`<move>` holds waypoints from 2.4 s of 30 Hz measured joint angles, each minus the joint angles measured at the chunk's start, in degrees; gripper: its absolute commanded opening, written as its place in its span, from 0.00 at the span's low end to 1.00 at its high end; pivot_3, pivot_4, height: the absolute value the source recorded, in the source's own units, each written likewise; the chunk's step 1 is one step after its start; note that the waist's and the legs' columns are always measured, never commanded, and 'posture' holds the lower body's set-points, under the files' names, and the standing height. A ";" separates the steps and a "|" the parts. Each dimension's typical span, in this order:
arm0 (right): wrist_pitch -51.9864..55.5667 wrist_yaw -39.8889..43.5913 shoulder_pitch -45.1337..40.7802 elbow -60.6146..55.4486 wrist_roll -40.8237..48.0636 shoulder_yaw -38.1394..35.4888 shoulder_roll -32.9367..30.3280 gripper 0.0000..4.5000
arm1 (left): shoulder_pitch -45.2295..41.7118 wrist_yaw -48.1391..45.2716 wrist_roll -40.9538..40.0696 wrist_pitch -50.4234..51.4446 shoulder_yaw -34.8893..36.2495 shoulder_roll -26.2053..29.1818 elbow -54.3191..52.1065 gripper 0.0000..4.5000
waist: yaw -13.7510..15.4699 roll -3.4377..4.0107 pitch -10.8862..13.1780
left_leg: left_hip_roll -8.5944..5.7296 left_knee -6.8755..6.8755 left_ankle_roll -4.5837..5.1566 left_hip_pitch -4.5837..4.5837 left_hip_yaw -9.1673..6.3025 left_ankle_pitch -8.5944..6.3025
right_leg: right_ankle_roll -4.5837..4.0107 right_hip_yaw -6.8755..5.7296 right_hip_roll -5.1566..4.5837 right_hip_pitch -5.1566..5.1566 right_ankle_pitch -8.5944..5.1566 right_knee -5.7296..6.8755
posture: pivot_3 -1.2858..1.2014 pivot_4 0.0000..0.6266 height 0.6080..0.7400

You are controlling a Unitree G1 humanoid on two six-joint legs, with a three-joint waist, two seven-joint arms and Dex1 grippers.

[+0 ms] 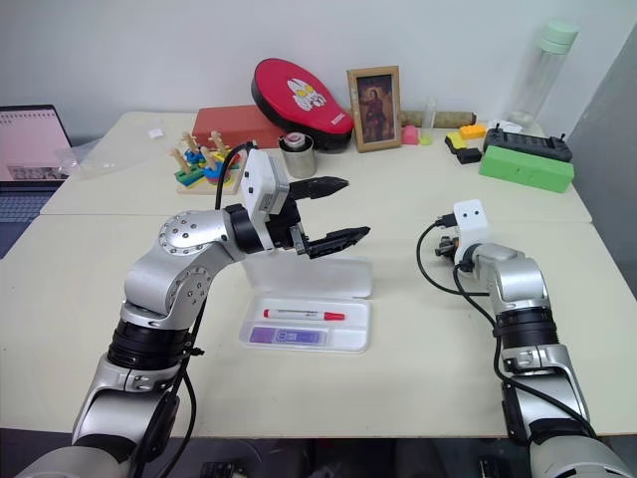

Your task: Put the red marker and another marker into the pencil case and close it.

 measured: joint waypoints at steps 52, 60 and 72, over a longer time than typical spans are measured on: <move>-11.39 38.75 11.23 -33.90 2.49 28.30 -8.52 0.07 | 31.36 -13.65 -14.33 10.34 17.79 28.74 -25.60 1.00 | 0.02 0.07 0.07 | 0.04 -0.09 0.03 0.03 0.09 -0.02 | 0.09 0.00 0.00 -0.02 -0.16 -0.02 | 0.52 0.24 1.00; -11.09 39.15 9.75 -34.89 2.38 28.29 -8.89 0.07 | 31.49 -12.74 -14.35 10.41 17.79 28.74 -25.61 1.00 | 0.03 0.07 0.07 | 0.04 -0.09 0.03 0.03 0.09 -0.02 | 0.09 0.00 0.00 -0.02 -0.16 -0.02 | 0.52 0.24 1.00; -9.74 38.65 9.00 -33.61 1.17 31.65 -4.45 0.28 | 32.16 -12.53 -14.39 10.54 17.83 28.80 -25.66 1.00 | 0.02 0.07 0.07 | 0.04 -0.09 0.03 0.03 0.09 -0.02 | 0.08 0.00 0.00 -0.03 -0.16 -0.01 | 0.52 0.24 1.00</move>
